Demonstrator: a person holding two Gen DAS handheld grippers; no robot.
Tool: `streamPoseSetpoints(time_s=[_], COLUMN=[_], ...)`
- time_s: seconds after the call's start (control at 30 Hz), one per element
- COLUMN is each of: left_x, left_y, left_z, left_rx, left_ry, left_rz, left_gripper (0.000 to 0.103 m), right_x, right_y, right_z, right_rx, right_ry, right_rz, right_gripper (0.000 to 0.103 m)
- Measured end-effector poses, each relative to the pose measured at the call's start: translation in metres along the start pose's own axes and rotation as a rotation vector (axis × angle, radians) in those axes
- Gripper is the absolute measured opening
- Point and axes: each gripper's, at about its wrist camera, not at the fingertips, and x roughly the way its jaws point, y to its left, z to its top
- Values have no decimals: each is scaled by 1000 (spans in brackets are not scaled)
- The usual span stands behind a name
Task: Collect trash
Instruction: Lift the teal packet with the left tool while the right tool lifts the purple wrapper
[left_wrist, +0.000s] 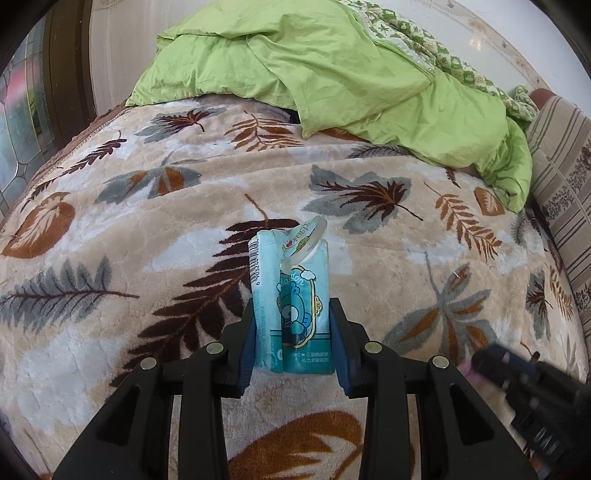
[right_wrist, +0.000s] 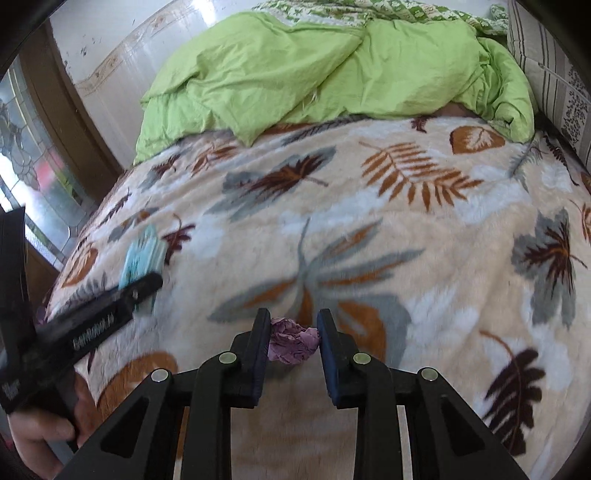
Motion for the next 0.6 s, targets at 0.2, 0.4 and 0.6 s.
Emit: streamPoseSetpoints(time_s=[0.2, 0.4, 0.6], left_x=[-2, -4, -6], left_y=[2, 1, 2], left_z=[1, 2, 2], left_rx=[-13, -11, -15], left_ry=[-1, -6, -14], left_rz=[-9, -18, -12], left_gripper=[34, 34, 34], right_x=[-6, -1, -3], right_y=[7, 14, 19], right_z=[-30, -41, -39], right_rx=[-46, -93, -111], right_ry=[58, 80, 50], right_rz=[-1, -32, -46], right_gripper=[28, 29, 26])
